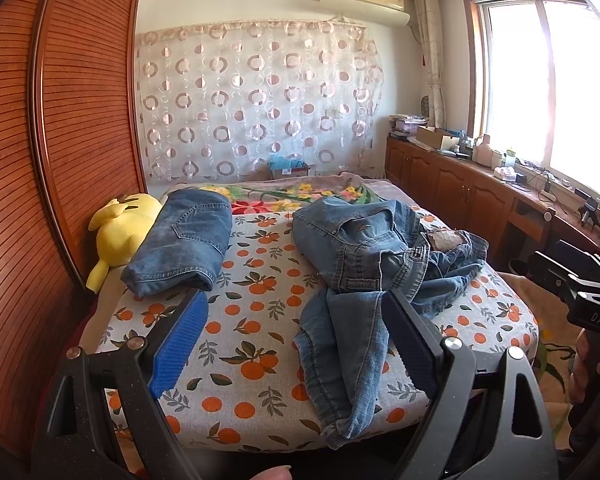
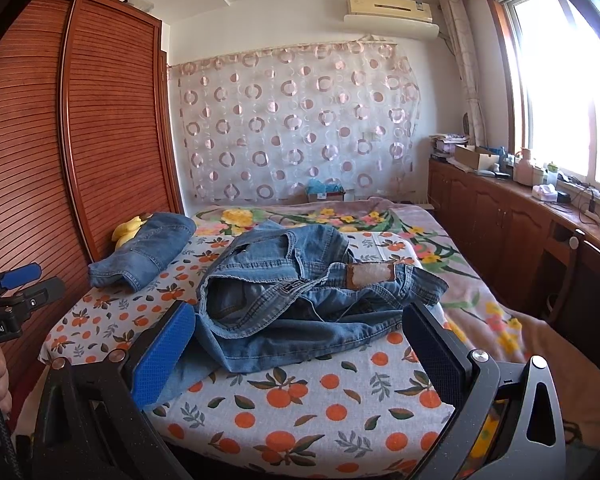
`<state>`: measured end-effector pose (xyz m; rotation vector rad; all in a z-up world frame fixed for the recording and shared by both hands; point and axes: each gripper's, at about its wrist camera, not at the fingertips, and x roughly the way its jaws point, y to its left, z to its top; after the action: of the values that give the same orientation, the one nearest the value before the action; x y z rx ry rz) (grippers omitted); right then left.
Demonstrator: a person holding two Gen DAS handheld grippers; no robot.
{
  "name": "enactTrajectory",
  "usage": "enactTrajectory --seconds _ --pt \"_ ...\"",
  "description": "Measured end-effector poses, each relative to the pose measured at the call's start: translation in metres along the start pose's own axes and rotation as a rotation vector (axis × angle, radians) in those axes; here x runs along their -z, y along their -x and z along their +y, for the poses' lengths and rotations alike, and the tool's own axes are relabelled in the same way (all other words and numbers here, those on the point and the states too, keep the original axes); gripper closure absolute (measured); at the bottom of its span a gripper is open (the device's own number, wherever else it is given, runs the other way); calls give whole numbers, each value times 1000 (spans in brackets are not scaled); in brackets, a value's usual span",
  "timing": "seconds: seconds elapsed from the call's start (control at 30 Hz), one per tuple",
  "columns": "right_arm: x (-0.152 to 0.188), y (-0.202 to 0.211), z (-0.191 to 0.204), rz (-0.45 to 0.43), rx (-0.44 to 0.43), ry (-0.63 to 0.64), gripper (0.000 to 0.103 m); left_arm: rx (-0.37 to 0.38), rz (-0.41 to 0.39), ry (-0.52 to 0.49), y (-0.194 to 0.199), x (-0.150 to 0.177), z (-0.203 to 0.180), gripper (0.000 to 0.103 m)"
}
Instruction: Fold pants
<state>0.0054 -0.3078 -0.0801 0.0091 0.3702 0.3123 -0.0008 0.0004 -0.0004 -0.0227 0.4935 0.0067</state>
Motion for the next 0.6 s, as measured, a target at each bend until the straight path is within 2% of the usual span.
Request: enactTrajectory --seconds 0.6 --pt "0 1 -1 -4 -1 -2 0 -1 -5 -3 1 0 0 14"
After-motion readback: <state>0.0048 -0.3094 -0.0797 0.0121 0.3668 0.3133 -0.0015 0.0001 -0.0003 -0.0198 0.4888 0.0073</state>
